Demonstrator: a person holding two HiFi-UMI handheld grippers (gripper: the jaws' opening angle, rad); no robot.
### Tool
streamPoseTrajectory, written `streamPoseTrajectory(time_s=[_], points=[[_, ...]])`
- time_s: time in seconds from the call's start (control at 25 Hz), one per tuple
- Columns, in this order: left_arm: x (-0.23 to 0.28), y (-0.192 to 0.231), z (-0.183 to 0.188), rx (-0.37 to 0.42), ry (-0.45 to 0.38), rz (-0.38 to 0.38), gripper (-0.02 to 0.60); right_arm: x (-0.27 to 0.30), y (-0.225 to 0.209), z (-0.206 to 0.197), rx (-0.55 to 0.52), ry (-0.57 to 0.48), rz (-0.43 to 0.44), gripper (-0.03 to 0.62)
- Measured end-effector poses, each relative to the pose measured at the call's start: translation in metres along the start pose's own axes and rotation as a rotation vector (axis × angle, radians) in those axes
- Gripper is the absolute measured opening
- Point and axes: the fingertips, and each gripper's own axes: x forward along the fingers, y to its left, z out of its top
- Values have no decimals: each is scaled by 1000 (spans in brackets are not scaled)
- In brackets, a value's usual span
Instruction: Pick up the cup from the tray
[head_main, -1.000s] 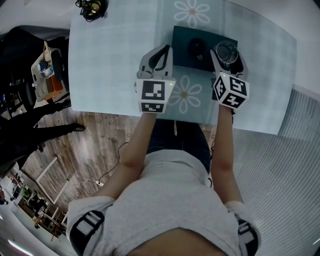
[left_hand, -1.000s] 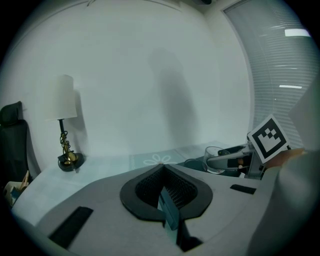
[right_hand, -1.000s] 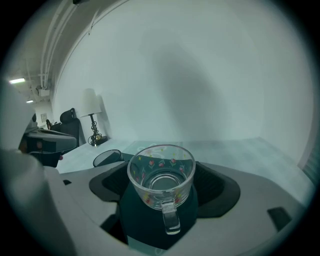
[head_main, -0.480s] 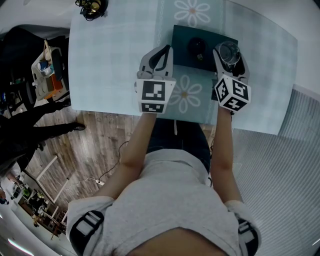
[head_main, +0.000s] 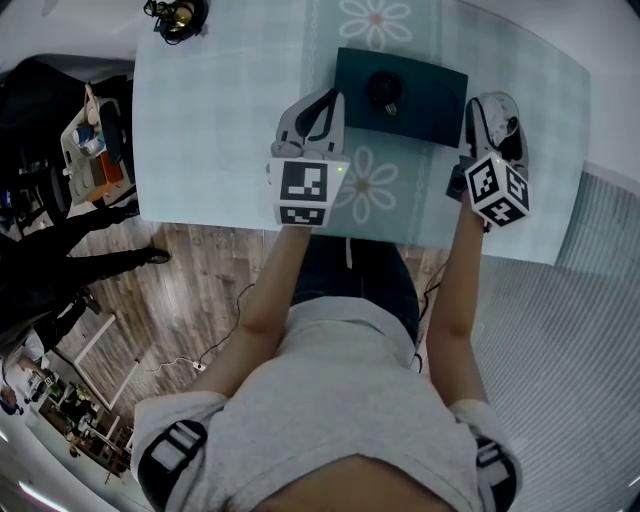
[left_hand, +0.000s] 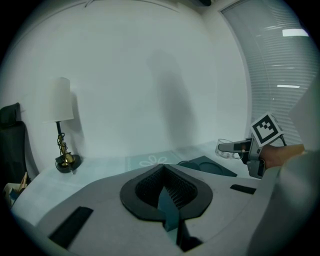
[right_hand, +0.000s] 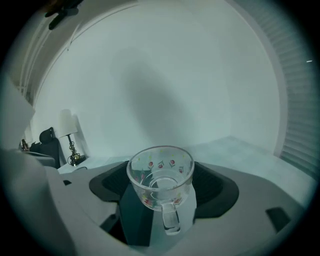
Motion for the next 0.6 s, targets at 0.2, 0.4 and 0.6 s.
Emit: streamPoseTrajectory(time_s=[0.2,0.4,0.6], points=[[2,-3,-3,8,8,4,8,8,-39,-22,13,39,-69,344],[6,-6,-10,0,27,2,6,21,-50,-44,-11,83,-81,344],[8,-9,-15,3,39,0,8,34,-51,-68,-19,127,-60,344]])
